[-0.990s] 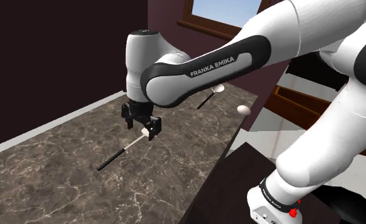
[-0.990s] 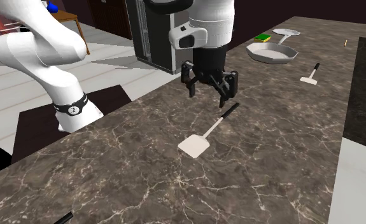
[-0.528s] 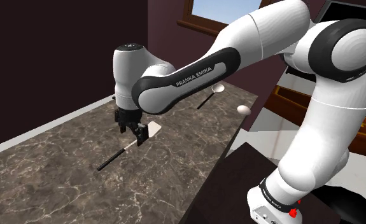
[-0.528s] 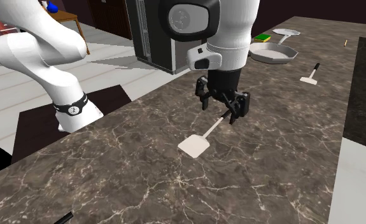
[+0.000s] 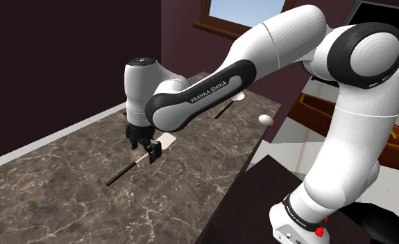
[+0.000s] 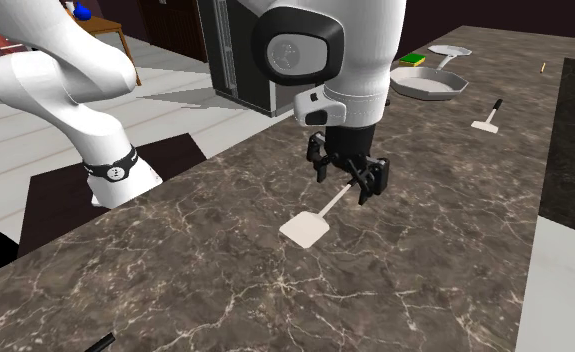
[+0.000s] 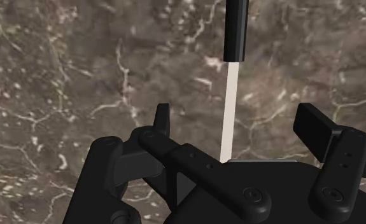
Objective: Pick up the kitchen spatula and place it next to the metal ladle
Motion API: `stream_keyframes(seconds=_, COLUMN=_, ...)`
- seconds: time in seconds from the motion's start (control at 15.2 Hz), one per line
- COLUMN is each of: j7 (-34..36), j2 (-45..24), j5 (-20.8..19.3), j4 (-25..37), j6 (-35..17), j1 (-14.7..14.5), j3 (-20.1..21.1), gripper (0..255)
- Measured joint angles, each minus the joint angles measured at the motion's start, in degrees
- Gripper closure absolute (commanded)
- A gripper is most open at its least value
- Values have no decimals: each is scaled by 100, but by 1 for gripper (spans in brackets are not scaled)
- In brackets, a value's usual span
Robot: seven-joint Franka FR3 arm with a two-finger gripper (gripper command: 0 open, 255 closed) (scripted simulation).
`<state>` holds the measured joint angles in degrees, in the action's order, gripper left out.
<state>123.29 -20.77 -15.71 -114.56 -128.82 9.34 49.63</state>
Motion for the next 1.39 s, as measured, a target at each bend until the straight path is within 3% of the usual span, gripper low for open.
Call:
stream_keyframes(seconds=0.13, j7=2, j2=-3, j5=-3, j4=1, j6=-2, j1=-2, j3=-2, gripper=0)
stream_keyframes(seconds=0.2, j7=2, j2=-3, j5=-3, j4=1, j6=-2, j1=-2, j3=-2, gripper=255)
stream_keyframes(seconds=0.92, j7=-9, j2=12, j5=15, j4=20, j6=28, j1=5, j3=10, gripper=255)
stream_keyframes(seconds=1.39, j7=-198, j2=333, j5=336, j4=202, j6=428, j1=173, j3=205, gripper=255)
